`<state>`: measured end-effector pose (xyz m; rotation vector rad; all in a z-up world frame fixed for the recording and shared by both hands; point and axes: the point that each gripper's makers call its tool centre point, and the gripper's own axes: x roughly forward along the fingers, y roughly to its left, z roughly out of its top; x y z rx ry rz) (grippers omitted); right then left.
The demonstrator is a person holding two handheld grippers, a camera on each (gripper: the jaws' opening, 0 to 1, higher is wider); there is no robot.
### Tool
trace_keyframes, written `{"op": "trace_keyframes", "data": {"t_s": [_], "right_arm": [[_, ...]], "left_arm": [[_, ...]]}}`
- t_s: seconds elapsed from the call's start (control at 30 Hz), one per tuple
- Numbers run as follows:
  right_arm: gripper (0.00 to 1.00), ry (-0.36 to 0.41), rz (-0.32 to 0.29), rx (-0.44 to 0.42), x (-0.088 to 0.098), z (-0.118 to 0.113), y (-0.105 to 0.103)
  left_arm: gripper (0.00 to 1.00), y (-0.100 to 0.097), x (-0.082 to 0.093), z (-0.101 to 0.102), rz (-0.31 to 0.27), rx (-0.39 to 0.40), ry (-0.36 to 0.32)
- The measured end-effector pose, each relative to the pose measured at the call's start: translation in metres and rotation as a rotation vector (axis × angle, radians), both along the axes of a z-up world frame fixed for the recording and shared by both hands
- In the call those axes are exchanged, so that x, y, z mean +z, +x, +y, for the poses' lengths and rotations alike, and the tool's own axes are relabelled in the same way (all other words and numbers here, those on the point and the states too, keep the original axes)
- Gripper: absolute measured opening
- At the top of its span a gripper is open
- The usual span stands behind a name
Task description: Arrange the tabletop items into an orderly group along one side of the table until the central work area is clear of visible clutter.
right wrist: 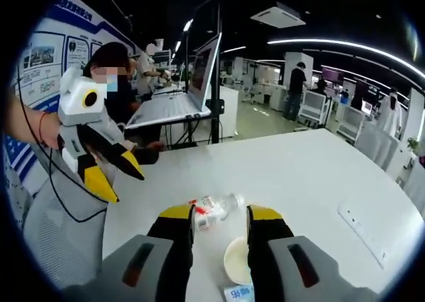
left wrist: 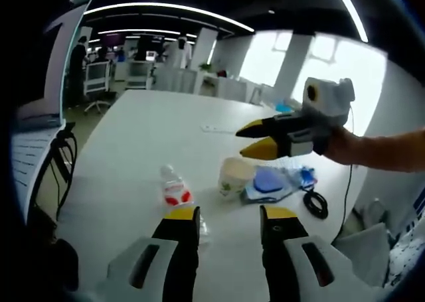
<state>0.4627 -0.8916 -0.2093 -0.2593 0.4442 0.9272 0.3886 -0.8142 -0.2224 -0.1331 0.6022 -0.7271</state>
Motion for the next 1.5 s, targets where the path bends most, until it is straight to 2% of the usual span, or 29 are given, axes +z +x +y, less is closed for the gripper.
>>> {"op": "trace_keyframes", "data": {"t_s": [0.6, 0.9, 1.07, 1.2, 1.27, 1.33, 1.43, 1.5], "right_arm": [[0.29, 0.005, 0.028, 0.017, 0.002, 0.023, 0.009], [0.30, 0.006, 0.045, 0.014, 0.003, 0.032, 0.022], [0.30, 0.002, 0.066, 0.016, -0.002, 0.037, 0.028], [0.32, 0.004, 0.111, 0.006, -0.011, 0.040, 0.033], [0.35, 0.040, 0.135, -0.008, -0.007, 0.045, 0.035], [0.36, 0.022, 0.156, -0.022, -0.014, 0.044, 0.040], [0.33, 0.002, 0.178, -0.032, -0.023, 0.044, 0.044], [0.33, 0.020, 0.186, -0.035, -0.022, 0.047, 0.045]], "left_arm": [[0.32, 0.001, 0.000, 0.003, -0.001, 0.008, -0.013], [0.32, 0.003, -0.002, 0.005, 0.002, 0.011, -0.015], [0.32, 0.003, -0.004, 0.007, 0.007, 0.015, -0.015], [0.32, 0.003, -0.006, 0.008, 0.011, 0.015, -0.015], [0.32, 0.004, -0.007, 0.008, 0.015, 0.017, -0.021], [0.32, 0.004, -0.009, 0.009, 0.018, 0.017, -0.016], [0.32, 0.005, -0.010, 0.009, 0.021, 0.018, -0.021], [0.32, 0.006, -0.011, 0.010, 0.024, 0.023, -0.025]]}}
